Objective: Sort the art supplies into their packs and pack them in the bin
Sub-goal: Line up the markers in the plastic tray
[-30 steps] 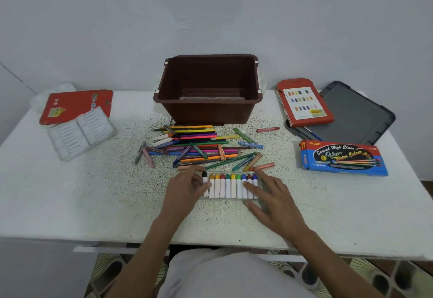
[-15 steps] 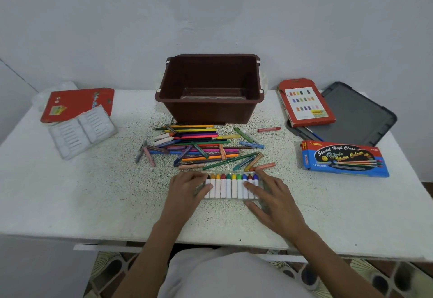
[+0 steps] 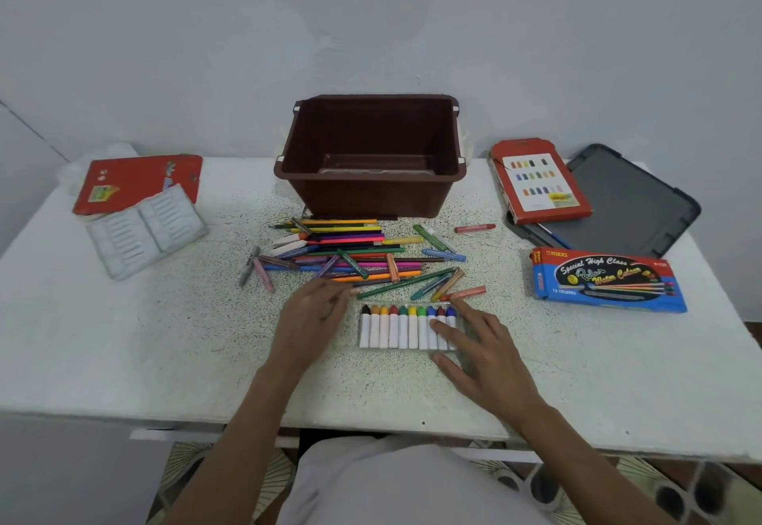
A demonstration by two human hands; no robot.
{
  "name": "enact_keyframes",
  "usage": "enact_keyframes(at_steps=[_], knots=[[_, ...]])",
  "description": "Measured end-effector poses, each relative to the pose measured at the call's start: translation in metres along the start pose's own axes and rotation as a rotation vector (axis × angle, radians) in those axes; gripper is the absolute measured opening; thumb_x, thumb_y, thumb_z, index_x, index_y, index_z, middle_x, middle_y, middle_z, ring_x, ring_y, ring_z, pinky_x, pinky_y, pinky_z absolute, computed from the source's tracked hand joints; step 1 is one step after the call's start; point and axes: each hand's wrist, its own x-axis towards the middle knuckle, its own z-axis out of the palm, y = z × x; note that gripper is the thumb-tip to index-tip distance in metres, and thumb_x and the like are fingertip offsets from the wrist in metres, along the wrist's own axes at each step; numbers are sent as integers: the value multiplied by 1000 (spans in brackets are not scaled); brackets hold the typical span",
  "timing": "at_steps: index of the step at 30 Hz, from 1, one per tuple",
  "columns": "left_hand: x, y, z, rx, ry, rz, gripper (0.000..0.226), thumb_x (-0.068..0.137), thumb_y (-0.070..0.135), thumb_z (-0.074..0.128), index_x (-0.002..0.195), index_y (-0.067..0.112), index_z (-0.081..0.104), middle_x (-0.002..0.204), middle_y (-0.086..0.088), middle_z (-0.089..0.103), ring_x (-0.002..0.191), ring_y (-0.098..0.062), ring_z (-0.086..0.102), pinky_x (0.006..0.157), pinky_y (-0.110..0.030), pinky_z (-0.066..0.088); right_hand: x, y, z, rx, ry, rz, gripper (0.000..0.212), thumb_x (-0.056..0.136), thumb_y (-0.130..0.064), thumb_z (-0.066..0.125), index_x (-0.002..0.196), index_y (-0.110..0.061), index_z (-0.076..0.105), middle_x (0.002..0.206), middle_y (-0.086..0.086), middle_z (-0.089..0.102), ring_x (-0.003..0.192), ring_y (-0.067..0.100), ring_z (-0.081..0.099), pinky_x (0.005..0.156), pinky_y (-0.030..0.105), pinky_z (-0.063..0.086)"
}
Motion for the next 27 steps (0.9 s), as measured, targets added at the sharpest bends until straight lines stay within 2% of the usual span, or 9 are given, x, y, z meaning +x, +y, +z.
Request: enact_keyframes(at_steps=[6,8,10,12,17,21,25,27], knots=[[43,-36,-24,232,156,-139,21,91,10,63,111,10,71,105,-12,68,88,-28,61,74,-39,52,0,0,1,-3,1,-2,47,92,-51,59,133,-28,58,151,6,41,118,26,47,92,40,46],[54,-48,-30,319,125,-176,26,90,10,63,115,12,70,107,-15,67,90,-34,62,76,-45,52,0,0,0,-5,2,-3,47,92,-51,59,133,-28,58,151,6,41,119,26,47,91,39,46],[62,-54,-34,392,26,-203,29,91,15,63,120,16,68,113,-15,66,94,-36,64,80,-49,52,0,0,1,-7,1,-3,47,92,-52,58,133,-28,58,151,6,40,119,25,47,91,39,47],[66,-56,-35,434,-41,-219,31,92,18,63,123,18,68,115,-16,65,92,-37,65,80,-49,54,0,1,1,-8,0,0,48,92,-52,57,133,-28,58,151,6,41,119,25,47,91,40,47],[67,-51,-33,405,-10,-221,30,90,11,63,120,8,68,107,-24,64,88,-40,61,77,-47,52,1,-1,0,-22,-3,-2,48,93,-53,56,133,-28,58,150,7,41,119,25,47,91,39,46],[69,-59,-34,456,-16,-217,25,90,14,62,114,10,66,101,-19,67,89,-39,60,76,-46,45,1,-1,0,-16,-8,7,47,93,-53,55,133,-29,57,151,6,41,120,25,46,93,39,45],[71,-64,-35,416,-21,-250,32,91,16,62,122,12,62,106,-18,65,96,-39,59,81,-49,45,0,-1,0,-18,-13,8,47,94,-55,52,134,-30,56,152,5,39,121,24,45,94,39,44],[70,-64,-34,334,-14,-251,32,93,16,58,125,12,60,109,-17,61,95,-37,60,82,-50,49,0,-1,-1,-13,-14,11,47,94,-54,52,134,-30,56,152,5,39,122,24,46,94,39,45]])
